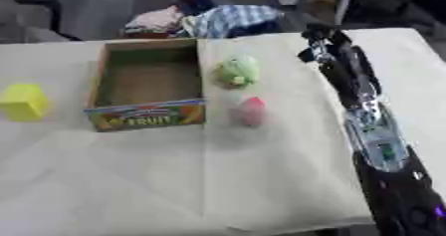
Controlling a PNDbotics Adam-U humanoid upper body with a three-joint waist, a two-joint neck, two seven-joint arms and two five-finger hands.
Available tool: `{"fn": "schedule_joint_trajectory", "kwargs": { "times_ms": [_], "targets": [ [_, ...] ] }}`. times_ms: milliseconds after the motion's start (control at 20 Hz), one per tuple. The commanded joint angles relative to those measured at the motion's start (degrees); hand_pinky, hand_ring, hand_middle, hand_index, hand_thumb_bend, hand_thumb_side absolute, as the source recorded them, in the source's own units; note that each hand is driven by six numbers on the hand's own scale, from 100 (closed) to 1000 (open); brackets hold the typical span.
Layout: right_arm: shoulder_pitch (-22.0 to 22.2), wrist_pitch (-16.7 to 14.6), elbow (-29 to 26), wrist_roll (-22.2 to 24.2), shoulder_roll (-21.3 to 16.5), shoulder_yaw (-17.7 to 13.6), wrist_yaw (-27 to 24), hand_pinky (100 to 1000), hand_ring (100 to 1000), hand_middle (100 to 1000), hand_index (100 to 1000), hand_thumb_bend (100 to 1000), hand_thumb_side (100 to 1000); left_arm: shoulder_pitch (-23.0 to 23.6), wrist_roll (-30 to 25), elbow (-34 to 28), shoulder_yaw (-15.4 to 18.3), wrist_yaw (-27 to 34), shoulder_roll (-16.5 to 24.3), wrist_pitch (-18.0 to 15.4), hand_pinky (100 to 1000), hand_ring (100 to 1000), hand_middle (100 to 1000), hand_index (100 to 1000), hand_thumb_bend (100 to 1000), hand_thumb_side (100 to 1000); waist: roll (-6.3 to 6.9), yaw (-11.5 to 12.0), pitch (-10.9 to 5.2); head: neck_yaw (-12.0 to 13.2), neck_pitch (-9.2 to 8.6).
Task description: Pick up objects on the table and place them in the box.
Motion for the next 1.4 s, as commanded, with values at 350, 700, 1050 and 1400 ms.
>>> {"fn": "schedule_joint_trajectory", "kwargs": {
  "times_ms": [350,700,1050,1400],
  "targets": [
    [-0.66,-0.12,-0.83,0.56,-1.35,0.31,0.01,629,590,723,837,100,704,-11.29,-4.88,15.09,-3.94,-8.47,7.69,-6.65,798,742,767,884,729,369,0.49,-0.8,-0.95,0.44,0.29],
    [-0.65,-0.17,-0.71,0.92,-1.42,0.68,0.01,629,590,723,838,100,705,-20.78,-5.34,28.32,-6.74,-20.3,2.93,-12.84,784,753,780,872,783,299,0.67,-1.14,-1.28,0.79,0.29],
    [-0.92,-0.24,-0.51,1.26,-1.29,1.03,-0.03,629,589,722,838,100,707,-27.1,-6.9,41.02,-5.56,-32.85,-4.24,-18.25,775,752,761,849,788,270,0.38,-2.55,-1.15,1.31,0.29],
    [-1.51,-0.34,-0.41,1.51,-1.26,1.27,-0.07,628,589,722,838,100,708,-28.42,-4.02,47.93,-2.83,-40.53,-7.0,-18.73,765,731,738,828,739,220,0.18,-4.47,-0.67,1.85,0.29]
  ]
}}
